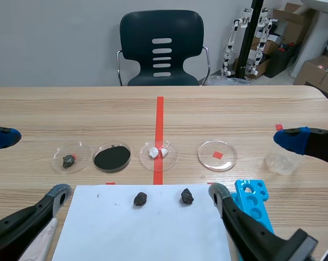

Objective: Return to the home posture

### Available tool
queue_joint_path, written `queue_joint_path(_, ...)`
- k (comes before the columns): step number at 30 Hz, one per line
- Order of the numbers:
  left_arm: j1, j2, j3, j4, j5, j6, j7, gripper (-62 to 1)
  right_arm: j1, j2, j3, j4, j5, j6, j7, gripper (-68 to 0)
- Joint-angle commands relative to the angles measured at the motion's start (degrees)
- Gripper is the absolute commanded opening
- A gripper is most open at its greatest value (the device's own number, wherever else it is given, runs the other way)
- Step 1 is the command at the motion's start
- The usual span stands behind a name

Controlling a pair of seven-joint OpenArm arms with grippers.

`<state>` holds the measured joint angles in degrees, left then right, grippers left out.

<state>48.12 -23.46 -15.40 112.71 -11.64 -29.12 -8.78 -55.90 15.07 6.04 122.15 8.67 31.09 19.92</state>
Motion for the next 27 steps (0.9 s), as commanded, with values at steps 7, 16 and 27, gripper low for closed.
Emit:
queue_joint_path(7, 0.59, 0.44, 0.00, 0.13, -0.61, -0.13, -0.74, 1.4, -1.92, 0.81, 0.42, 0.96, 0.42, -0.26, 2.29, -2.3)
queue_joint_path(16, 0.57, 0.44, 0.00, 0.13, -0.61, -0.13, -0.74, 1.4, -1.86, 0.79, 0.42, 0.96, 0.33, -0.24, 2.34, -2.3)
queue_joint_path(27, 0.57, 0.44, 0.00, 0.13, -0.61, -0.13, -0.59, 1.4, -1.70, 0.79, 0.42, 0.96, 0.33, -0.24, 2.10, -2.3)
